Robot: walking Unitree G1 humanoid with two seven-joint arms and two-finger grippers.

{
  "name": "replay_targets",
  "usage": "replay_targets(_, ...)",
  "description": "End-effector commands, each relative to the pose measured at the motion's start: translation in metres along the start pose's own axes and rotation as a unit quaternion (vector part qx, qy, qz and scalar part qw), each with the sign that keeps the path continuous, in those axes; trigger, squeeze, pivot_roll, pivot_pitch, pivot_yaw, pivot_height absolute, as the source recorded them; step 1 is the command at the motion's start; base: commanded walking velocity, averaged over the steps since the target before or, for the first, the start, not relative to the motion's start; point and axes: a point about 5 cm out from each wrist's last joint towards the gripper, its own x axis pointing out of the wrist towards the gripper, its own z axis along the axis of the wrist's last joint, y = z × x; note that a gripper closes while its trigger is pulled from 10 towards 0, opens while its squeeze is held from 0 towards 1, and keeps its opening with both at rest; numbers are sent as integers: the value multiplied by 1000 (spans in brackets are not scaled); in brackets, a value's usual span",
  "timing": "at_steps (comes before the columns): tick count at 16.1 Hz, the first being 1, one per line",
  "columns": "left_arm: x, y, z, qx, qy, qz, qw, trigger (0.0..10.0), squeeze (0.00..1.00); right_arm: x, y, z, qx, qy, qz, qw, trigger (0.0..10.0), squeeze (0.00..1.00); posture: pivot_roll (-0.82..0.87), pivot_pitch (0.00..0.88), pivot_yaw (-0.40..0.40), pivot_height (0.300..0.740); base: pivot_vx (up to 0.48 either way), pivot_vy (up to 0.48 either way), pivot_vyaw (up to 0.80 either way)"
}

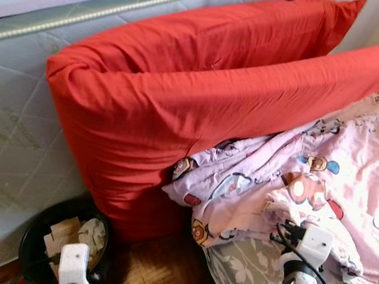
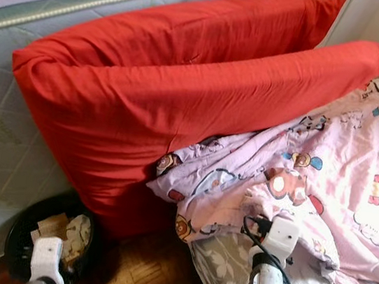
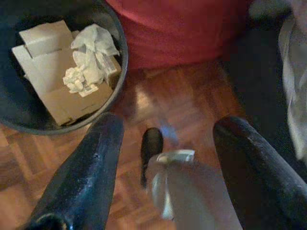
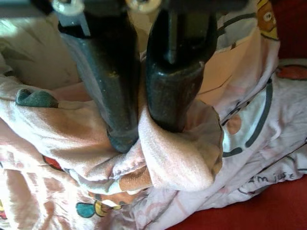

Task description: Clean up the room

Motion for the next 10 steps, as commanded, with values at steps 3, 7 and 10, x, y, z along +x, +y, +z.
replay_targets(3,-7,3,-17,49,28,-6,998,10000,0,0,1,-2,15,-1,-7,1000,10000,0,82,236,38,740,0,0,0)
replay_targets(7,-12,6,-30,105,59,-16,993,10000,0,0,2,-3,19,3,-12,1000,10000,0,83,251,39,740,0,0,0)
replay_targets(10,-12,5,-31,83,59,-9,995,10000,0,0,2,-3,20,2,-15,1000,10000,0,79,252,40,740,0,0,0)
